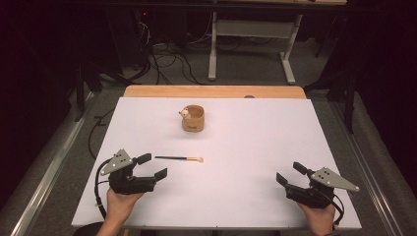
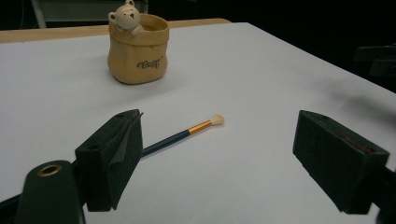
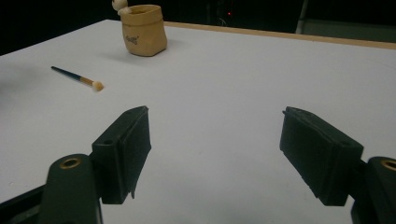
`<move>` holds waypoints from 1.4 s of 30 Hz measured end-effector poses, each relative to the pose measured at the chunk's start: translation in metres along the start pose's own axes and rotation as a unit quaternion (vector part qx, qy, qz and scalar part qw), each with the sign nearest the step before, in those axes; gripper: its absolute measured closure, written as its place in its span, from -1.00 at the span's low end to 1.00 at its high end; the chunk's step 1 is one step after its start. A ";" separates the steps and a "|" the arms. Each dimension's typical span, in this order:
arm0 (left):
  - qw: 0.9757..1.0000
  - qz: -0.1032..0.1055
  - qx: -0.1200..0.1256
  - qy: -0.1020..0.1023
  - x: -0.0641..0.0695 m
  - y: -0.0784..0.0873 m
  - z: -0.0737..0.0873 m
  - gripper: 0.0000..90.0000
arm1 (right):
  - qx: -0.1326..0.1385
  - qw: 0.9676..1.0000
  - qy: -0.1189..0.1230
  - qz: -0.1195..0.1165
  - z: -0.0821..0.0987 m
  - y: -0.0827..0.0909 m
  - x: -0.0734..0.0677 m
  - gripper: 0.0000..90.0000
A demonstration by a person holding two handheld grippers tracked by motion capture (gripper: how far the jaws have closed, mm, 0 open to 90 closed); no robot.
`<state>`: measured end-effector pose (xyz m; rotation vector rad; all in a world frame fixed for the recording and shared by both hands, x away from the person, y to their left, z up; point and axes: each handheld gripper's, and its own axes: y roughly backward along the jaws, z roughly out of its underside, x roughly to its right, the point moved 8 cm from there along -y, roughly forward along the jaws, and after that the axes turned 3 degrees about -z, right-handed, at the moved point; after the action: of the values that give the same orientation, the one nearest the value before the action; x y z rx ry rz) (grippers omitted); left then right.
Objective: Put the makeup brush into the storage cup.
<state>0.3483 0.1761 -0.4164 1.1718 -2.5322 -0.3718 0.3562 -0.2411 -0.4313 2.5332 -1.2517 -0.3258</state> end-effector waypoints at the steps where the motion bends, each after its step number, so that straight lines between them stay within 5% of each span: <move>1: 1.000 0.000 -0.001 0.000 0.000 -0.001 0.000 -0.63 | 0.000 1.000 -0.001 0.000 0.000 0.000 0.000 -0.42; 42: 1.000 0.002 -0.008 0.000 -0.003 -0.029 -0.021 -0.59 | -0.004 1.000 -0.004 -0.001 0.001 0.000 -0.001 -0.42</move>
<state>0.3780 0.1579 -0.4085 1.1617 -2.5257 -0.3893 0.3557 -0.2403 -0.4324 2.5296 -1.2473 -0.3408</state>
